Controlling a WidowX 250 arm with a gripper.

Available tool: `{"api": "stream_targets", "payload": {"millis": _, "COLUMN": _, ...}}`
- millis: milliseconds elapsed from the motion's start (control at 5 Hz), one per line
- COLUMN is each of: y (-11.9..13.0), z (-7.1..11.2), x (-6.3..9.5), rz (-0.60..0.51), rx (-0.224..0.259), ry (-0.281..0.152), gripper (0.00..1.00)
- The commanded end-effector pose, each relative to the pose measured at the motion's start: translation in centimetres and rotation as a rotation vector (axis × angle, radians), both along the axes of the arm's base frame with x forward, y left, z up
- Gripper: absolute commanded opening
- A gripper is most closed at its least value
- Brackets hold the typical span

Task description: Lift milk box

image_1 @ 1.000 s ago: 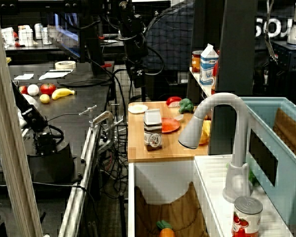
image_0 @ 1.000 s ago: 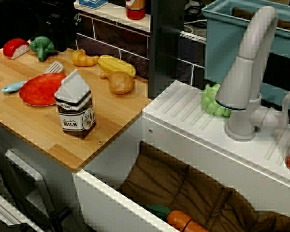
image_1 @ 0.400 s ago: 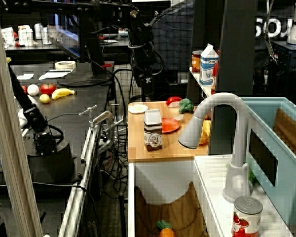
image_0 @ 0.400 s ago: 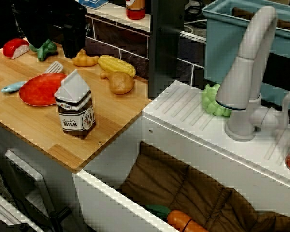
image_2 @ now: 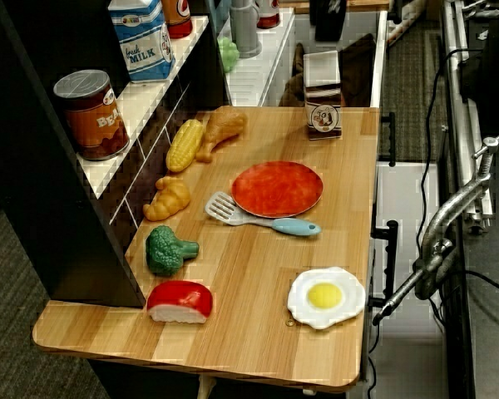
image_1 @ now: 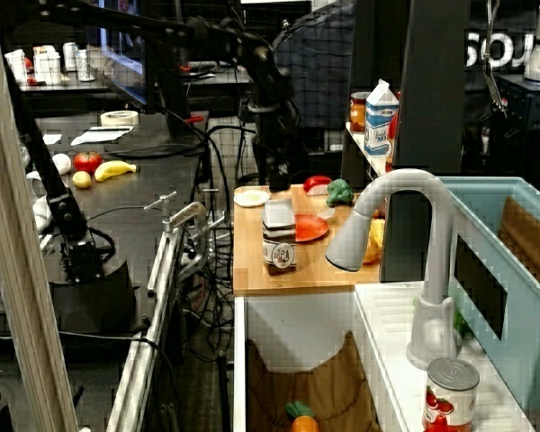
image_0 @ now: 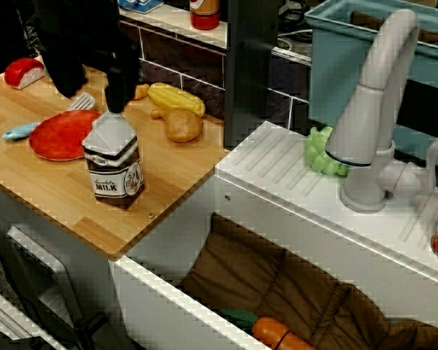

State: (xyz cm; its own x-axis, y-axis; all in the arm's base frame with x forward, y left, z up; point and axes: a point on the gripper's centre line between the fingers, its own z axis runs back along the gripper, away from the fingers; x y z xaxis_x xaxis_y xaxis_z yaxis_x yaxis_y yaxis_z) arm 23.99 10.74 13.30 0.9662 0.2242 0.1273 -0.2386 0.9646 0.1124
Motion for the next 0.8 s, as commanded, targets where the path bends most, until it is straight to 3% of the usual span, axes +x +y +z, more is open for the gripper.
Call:
{"api": "stream_targets", "payload": {"millis": 0, "y": 0.92, "z": -2.18, "x": 1.47, "rz": 0.045, "rx": 0.035, "ry": 0.005, "gripper": 1.0}}
{"api": "stream_targets", "payload": {"millis": 600, "y": 0.27, "z": -2.62, "x": 0.98, "rz": 0.027, "rx": 0.003, "ry": 0.02, "gripper": 1.0}}
